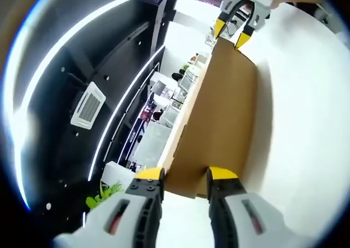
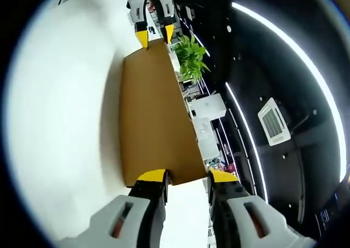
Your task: Operate the shoe box by opening the lid, removing the specified soft item, and placing it in the target area until the item is outside and the box remains undamaged.
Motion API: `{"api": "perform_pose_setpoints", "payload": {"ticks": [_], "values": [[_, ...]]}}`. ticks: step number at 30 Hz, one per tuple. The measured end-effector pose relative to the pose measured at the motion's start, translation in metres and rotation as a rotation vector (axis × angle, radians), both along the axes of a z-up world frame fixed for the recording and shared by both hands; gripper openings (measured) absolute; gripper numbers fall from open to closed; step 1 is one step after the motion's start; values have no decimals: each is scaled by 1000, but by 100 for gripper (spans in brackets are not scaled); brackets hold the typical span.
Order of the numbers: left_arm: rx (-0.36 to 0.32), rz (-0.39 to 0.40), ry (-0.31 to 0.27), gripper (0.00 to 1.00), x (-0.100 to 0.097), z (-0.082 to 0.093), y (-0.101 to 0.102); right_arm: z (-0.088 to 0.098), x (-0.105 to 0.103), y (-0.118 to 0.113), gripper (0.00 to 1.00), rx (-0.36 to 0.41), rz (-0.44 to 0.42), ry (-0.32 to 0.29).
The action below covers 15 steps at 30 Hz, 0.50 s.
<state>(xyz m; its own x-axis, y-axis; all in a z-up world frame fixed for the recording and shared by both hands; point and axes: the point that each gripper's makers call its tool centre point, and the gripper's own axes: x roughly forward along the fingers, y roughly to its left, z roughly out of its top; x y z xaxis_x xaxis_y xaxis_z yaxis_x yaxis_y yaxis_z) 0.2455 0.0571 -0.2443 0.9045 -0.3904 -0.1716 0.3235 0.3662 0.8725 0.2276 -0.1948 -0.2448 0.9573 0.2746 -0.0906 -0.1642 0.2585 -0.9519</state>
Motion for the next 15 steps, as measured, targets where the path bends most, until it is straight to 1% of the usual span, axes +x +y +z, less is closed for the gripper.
{"api": "perform_pose_setpoints", "payload": {"ticks": [2,8,12,15], "values": [[-15,-1,4,31,0,1,0,1,0,0,29,8,1,-3],[-27,2,-3,31,-1,4,0,2,0,-1,29,29,-4,-3],[-44,2,-7,31,-2,6,1,7,0,-3,29,67,-12,-18],[-48,4,-13,31,-2,7,1,7,-1,-3,30,76,-14,-19]]}}
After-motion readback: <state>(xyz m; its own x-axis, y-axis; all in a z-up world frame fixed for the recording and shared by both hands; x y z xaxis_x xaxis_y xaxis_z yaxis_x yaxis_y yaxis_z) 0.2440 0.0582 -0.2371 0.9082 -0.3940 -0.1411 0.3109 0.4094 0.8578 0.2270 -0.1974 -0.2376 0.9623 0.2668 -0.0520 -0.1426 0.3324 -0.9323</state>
